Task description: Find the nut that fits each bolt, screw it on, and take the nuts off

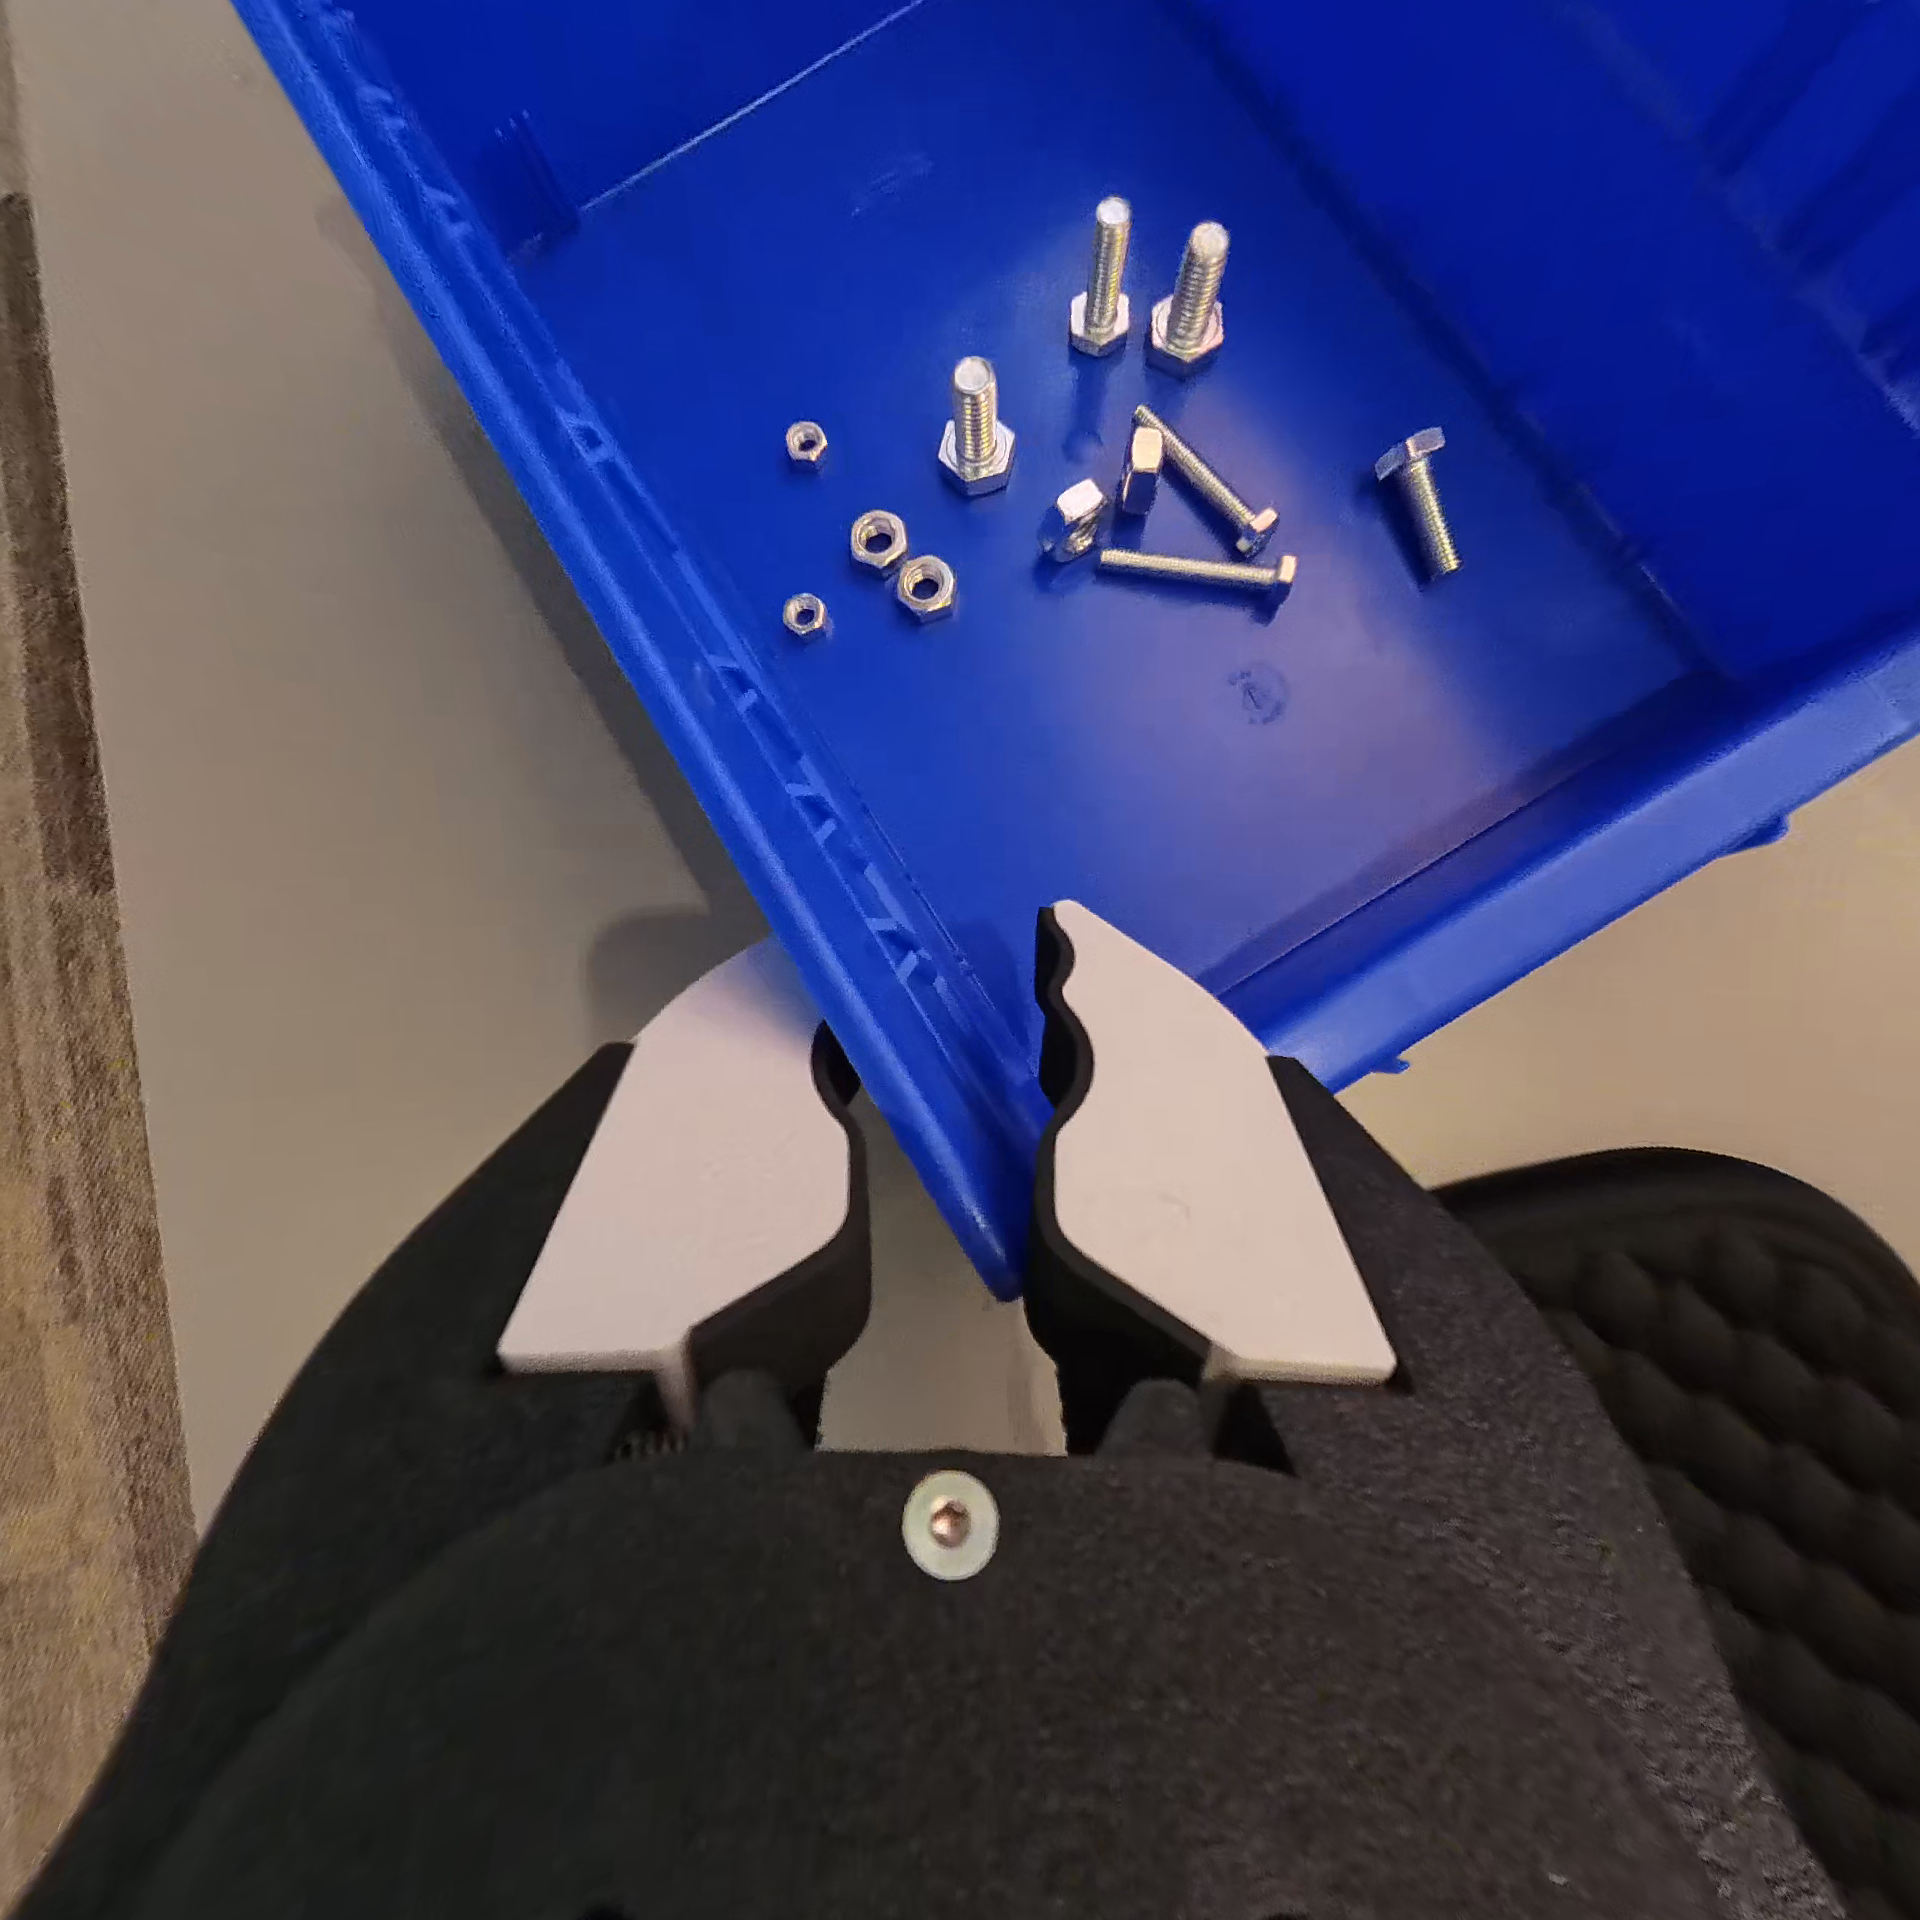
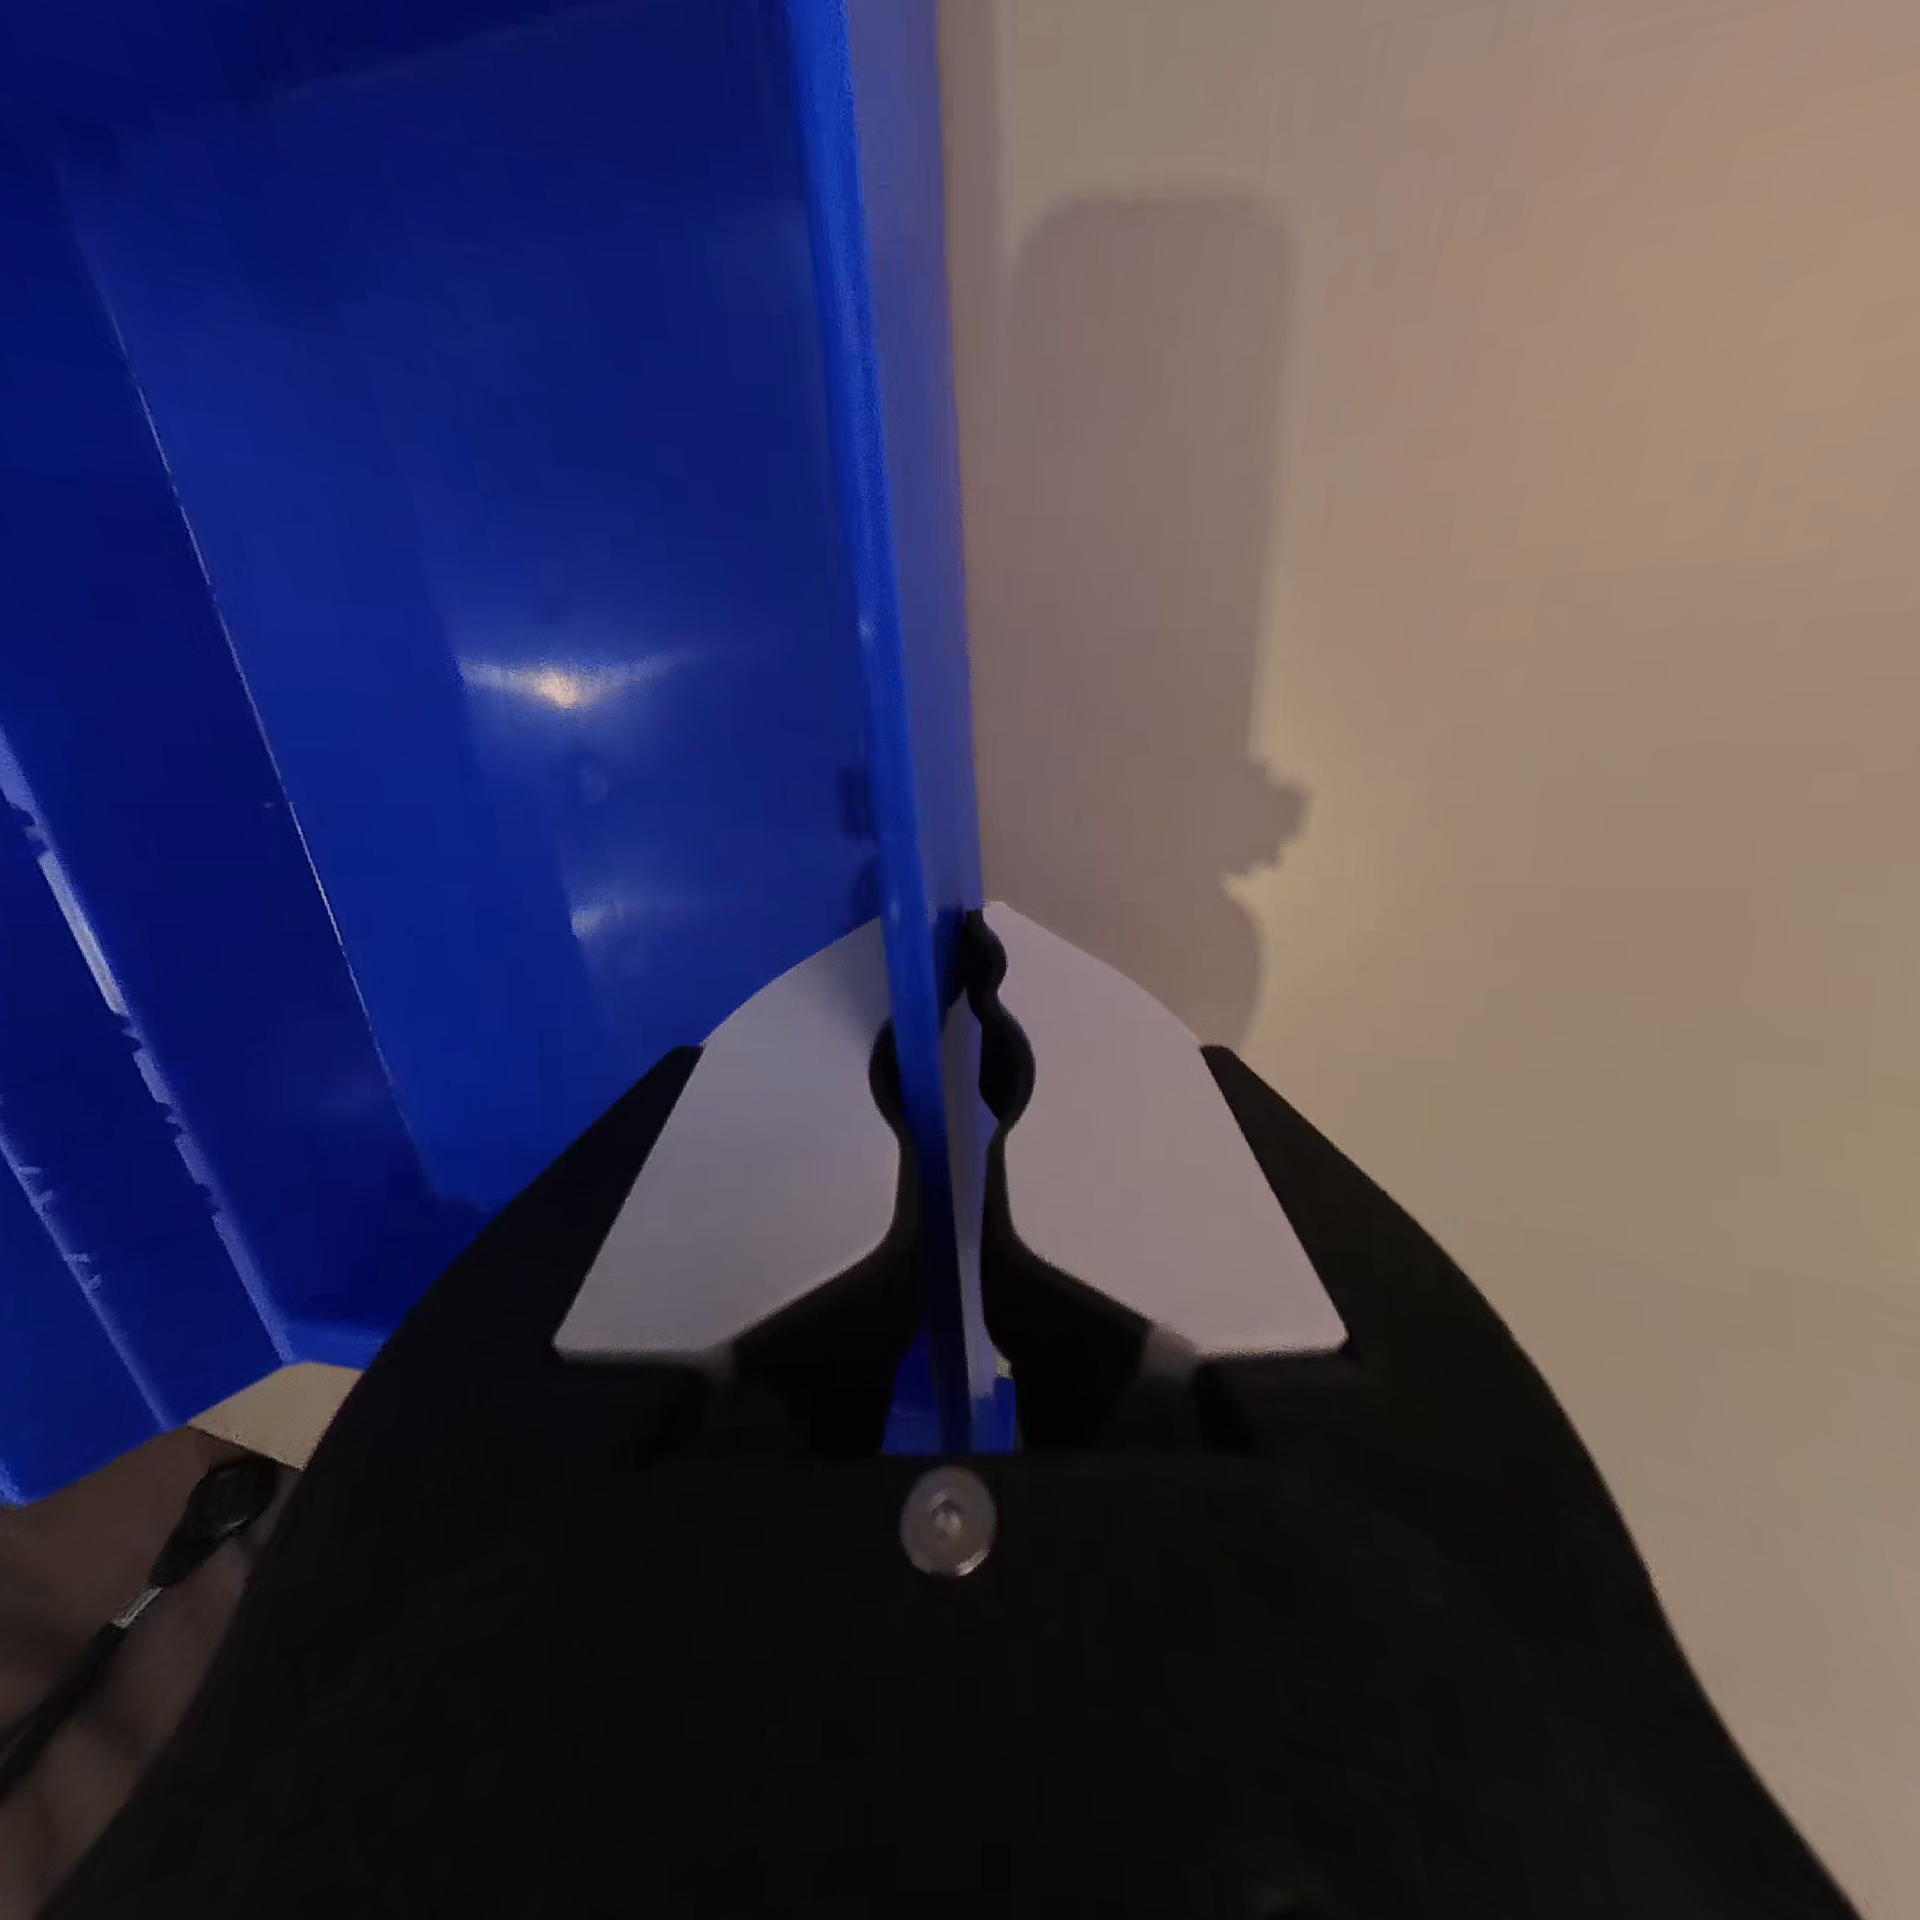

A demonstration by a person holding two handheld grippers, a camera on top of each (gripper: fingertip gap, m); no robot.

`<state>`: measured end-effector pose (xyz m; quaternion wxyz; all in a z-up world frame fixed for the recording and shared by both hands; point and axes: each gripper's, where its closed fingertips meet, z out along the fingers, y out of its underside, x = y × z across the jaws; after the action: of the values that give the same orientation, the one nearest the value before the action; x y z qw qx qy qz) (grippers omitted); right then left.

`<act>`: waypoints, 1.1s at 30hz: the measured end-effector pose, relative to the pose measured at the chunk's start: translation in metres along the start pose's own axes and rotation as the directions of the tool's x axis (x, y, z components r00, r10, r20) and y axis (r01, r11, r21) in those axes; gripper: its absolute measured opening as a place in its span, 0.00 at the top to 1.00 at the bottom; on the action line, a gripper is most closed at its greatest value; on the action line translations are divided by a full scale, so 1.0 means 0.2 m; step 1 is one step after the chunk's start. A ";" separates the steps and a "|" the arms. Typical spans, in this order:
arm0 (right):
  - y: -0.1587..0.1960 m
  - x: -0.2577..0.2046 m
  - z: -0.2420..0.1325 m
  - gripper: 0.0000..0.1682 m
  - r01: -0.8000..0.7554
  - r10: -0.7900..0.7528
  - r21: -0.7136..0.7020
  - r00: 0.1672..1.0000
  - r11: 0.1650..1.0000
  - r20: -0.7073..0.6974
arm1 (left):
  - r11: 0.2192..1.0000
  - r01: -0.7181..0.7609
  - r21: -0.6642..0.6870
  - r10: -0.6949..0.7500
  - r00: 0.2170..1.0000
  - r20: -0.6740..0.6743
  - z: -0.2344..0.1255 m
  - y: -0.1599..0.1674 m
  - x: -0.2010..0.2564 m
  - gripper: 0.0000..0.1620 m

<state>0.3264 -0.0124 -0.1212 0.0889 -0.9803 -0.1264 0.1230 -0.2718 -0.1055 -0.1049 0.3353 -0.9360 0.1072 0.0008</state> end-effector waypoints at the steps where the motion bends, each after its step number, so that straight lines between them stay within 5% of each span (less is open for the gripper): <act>1: 0.02 0.06 -0.02 0.96 -0.010 0.010 -0.006 1.000 1.000 -0.010 | 1.000 -0.017 -0.001 0.017 1.000 -0.009 0.01 -0.01 0.00 0.81; 13: 0.19 0.66 -0.18 0.97 -0.179 0.180 0.019 0.983 0.984 -0.035 | 0.991 -0.132 -0.004 0.131 0.987 -0.092 0.03 -0.03 0.00 0.80; 33: 0.31 0.82 -0.24 0.96 -0.304 0.307 0.087 0.951 0.949 -0.025 | 0.969 -0.247 0.022 0.247 0.956 -0.157 0.02 -0.02 0.02 0.80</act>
<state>0.5071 -0.0341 -0.1242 0.1114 -0.9857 0.0339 0.1219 -0.2674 -0.1008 -0.1070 0.3238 -0.9121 0.2495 -0.0318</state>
